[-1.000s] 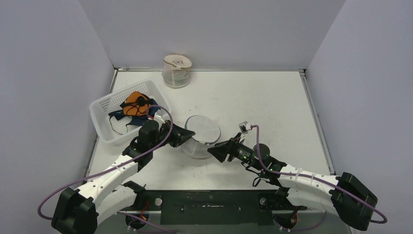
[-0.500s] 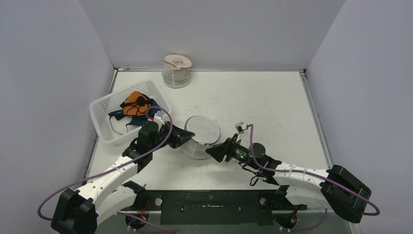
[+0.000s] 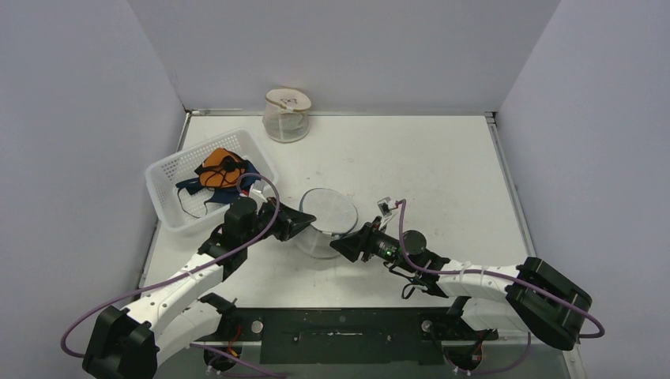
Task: Unzip the laundry bag and remove the bra
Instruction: Unzip the laundry bag at the center of the board.
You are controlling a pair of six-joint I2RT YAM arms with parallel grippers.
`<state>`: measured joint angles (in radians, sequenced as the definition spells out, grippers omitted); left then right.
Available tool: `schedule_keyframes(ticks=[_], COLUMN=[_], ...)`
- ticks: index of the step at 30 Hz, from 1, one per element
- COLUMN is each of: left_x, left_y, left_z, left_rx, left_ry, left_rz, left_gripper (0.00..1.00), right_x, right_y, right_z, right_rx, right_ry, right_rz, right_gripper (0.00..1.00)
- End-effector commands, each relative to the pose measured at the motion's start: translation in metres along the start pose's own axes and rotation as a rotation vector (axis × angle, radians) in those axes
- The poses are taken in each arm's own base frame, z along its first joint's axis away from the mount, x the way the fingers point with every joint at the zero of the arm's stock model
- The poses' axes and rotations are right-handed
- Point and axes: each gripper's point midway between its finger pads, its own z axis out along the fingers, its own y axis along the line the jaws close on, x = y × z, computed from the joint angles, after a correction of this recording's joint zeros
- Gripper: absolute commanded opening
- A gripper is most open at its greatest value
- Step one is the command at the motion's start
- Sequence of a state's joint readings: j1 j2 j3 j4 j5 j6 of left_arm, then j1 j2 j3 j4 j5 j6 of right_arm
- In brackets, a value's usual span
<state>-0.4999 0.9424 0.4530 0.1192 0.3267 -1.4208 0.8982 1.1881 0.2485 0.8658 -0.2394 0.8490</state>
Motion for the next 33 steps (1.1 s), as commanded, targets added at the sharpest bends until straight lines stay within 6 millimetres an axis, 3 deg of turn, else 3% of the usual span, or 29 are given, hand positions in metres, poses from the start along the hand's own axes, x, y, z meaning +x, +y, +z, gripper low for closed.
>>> schedule_keyframes(ticks=[1, 14, 26, 33], left_x=[-0.002, -0.002, -0.003, -0.003], left_y=[-0.022, -0.021, -0.019, -0.018], left_z=[-0.005, -0.006, -0.005, -0.005], left_rx=[0.09, 0.092, 0.087, 0.087], left_ry=[-0.006, -0.01, -0.014, -0.016], left_rz=[0.03, 0.032, 0.031, 0.032], left_gripper=[0.0, 0.0, 0.0, 0.0], right_x=[-0.024, -0.024, -0.021, -0.02], right_y=[0.035, 0.038, 0.036, 0.025], right_z=[0.007, 0.008, 0.004, 0.004], right_rx=[-0.124, -0.14, -0.133, -0.077], right_ry=[-0.072, -0.076, -0.076, -0.079], right_rz=[-0.012, 0.007, 0.005, 0.008], right_gripper=[0.56, 0.52, 0.4, 0.42])
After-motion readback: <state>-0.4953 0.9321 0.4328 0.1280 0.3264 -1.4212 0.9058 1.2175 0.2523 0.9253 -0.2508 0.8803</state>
